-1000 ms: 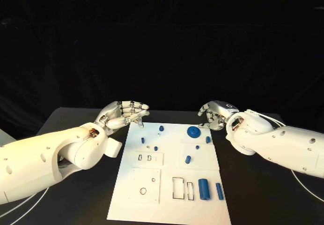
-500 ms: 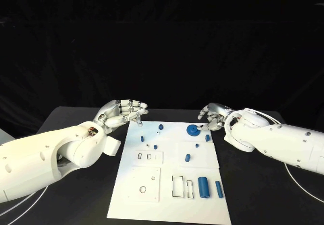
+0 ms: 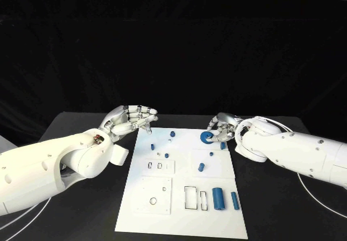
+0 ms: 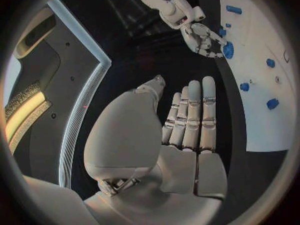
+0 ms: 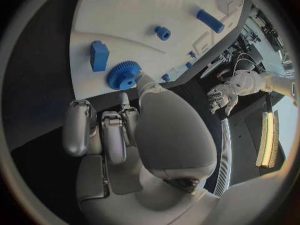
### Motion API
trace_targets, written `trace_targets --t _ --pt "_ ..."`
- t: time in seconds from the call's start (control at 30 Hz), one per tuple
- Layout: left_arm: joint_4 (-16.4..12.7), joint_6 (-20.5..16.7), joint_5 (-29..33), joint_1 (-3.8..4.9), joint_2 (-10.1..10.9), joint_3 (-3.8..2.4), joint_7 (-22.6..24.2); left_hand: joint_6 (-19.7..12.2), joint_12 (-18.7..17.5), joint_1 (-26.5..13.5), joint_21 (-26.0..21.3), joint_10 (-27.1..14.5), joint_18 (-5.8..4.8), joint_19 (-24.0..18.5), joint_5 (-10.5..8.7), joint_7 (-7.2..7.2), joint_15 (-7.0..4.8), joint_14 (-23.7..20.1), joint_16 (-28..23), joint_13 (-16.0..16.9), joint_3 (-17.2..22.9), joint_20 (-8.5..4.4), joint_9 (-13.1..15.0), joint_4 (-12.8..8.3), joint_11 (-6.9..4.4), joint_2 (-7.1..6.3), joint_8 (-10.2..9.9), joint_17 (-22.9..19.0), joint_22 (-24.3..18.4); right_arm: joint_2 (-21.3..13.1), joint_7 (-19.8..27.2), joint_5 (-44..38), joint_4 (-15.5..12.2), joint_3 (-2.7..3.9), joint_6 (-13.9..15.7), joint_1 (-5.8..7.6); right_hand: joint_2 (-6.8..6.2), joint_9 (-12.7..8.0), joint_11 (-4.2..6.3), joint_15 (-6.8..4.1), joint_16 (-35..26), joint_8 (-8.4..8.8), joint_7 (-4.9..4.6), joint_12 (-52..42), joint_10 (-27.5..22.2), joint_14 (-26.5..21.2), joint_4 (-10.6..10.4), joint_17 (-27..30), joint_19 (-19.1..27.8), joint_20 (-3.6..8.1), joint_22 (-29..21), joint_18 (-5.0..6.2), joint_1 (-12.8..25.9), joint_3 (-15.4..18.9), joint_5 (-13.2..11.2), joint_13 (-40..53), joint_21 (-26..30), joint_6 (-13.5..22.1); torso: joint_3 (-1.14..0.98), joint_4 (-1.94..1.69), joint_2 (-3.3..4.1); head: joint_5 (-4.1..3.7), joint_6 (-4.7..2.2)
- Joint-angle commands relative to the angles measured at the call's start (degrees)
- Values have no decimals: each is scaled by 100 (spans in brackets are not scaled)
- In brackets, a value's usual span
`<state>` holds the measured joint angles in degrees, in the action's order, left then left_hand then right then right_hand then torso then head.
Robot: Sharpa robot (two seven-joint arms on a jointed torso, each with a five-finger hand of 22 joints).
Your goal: Assemble the parts on the task board
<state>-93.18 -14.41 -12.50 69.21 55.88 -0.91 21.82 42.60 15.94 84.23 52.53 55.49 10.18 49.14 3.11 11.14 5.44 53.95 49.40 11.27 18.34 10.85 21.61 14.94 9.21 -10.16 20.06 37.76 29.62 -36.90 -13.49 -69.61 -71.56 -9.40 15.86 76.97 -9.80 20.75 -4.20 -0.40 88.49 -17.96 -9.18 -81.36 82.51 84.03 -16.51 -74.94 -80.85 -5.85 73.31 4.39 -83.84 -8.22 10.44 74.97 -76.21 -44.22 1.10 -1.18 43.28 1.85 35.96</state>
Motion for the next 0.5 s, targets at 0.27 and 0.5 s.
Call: trace_targets --t 0.27,0.5 --pt "-11 125 8 6 -3 -4 -2 -45 38 5 37 -35 31 -33 -25 219 7 -43 -19 9 -12 10 5 0 15 64 -1 -8 7 67 -68 -344 84 -7 -78 -27 44 -10 -3 38 36 -43 1 -30 32 535 42 -1192 -42 -8 15 -48 -31 -25 -2 398 -27 8 -3 -3 0 -15 23" --pt "-18 123 7 6 6 -4 -6 -45 38 5 37 -35 31 -33 -25 219 7 -43 -19 9 -12 10 5 0 15 64 -1 -8 7 102 -31 -399 102 -11 -75 -31 66 -11 2 32 27 -72 11 12 -8 527 55 -1162 -37 -7 19 -46 -63 -69 -2 346 -25 -57 -2 -3 2 -15 33"
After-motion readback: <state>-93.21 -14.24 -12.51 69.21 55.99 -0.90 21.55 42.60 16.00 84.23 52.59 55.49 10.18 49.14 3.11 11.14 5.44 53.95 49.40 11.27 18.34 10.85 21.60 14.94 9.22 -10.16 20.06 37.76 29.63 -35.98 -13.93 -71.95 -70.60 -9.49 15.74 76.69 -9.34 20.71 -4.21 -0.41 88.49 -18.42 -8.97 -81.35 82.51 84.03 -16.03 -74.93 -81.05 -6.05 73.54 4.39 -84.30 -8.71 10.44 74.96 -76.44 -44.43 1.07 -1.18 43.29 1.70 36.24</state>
